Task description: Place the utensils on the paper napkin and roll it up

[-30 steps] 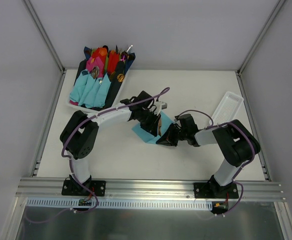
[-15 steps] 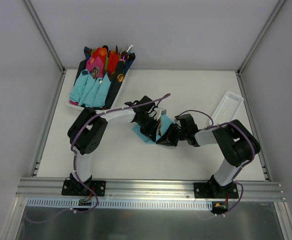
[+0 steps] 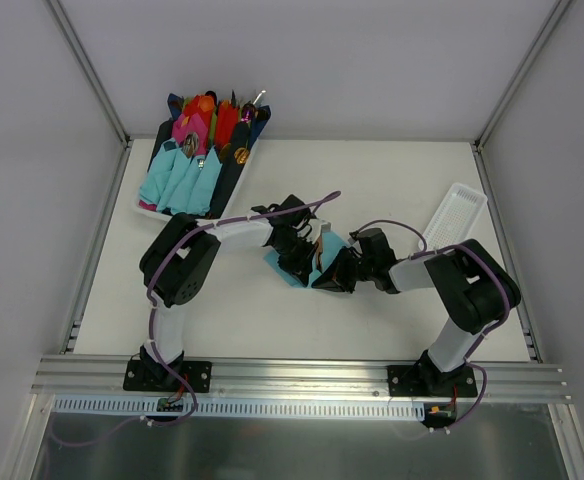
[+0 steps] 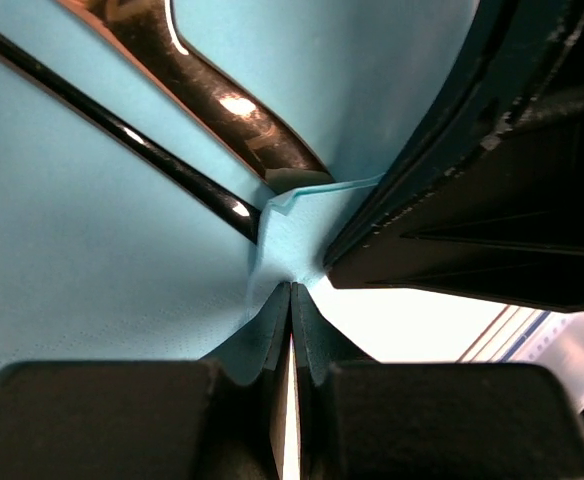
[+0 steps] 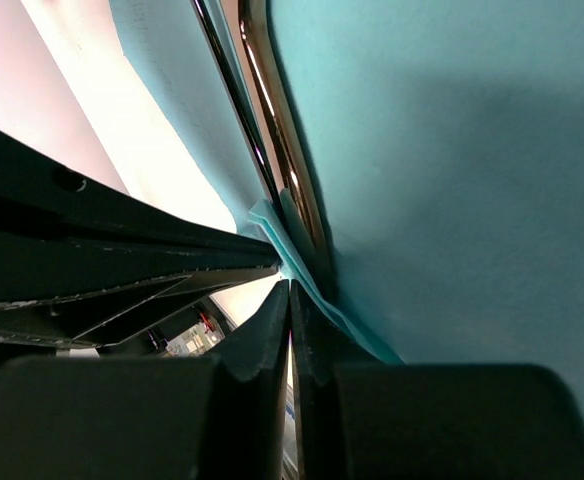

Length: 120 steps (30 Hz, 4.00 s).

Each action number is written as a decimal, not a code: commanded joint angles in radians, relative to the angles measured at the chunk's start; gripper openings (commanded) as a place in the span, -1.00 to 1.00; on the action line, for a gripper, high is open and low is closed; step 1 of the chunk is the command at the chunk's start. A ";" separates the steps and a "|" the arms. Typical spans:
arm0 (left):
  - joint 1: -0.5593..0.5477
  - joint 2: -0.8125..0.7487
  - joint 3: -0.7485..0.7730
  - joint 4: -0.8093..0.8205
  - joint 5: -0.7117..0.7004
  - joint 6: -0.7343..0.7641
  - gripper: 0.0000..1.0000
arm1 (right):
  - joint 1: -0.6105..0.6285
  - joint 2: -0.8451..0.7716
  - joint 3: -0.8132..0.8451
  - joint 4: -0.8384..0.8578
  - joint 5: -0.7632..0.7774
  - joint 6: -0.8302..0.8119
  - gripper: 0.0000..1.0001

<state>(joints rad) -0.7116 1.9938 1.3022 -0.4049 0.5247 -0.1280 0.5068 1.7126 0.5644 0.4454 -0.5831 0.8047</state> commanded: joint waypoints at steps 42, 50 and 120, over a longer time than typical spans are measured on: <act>0.018 -0.046 -0.047 -0.060 -0.134 0.044 -1.00 | 0.001 -0.163 -0.038 -0.037 0.029 -0.041 -0.74; 0.020 -0.044 -0.038 -0.061 -0.126 0.042 -1.00 | -0.010 -0.130 -0.083 -0.065 0.068 -0.050 -0.80; 0.035 -0.004 0.072 0.083 0.146 -0.117 -0.88 | -0.077 -0.027 -0.031 -0.137 0.063 -0.124 -0.88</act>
<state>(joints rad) -0.6788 1.9743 1.3403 -0.3470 0.6518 -0.2035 0.4355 1.6512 0.5213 0.3748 -0.5728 0.7399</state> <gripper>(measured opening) 0.061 0.063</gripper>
